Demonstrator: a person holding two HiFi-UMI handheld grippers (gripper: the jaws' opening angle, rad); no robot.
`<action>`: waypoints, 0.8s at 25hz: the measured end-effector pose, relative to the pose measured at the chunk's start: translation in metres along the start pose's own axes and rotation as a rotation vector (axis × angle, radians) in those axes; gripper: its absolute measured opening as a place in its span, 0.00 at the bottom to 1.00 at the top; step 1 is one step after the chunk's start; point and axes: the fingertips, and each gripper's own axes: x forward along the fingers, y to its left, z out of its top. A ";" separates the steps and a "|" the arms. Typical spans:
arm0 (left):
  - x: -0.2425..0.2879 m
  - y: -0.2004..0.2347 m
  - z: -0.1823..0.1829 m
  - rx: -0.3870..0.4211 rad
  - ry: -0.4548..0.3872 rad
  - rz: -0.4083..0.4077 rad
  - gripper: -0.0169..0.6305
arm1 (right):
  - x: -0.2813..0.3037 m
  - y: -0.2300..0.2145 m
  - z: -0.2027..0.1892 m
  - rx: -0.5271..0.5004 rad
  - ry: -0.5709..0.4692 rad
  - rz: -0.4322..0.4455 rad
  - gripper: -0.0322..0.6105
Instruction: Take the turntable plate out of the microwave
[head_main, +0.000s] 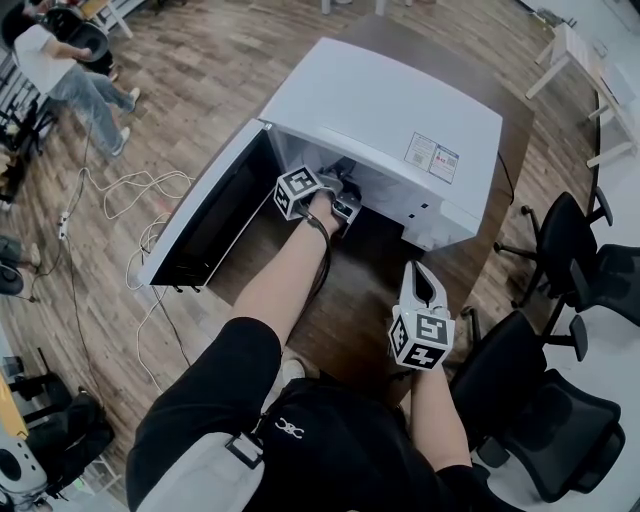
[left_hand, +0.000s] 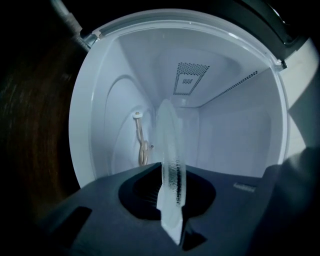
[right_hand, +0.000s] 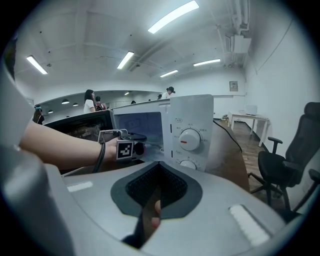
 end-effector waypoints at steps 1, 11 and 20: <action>-0.001 -0.001 0.000 -0.002 -0.004 -0.010 0.08 | -0.001 0.000 0.000 -0.002 -0.001 0.000 0.06; -0.019 -0.025 0.000 0.018 0.001 -0.094 0.08 | -0.003 0.007 0.003 -0.006 -0.014 0.007 0.06; -0.066 -0.036 -0.014 0.029 0.016 -0.081 0.08 | -0.022 0.036 0.011 -0.011 -0.053 0.040 0.06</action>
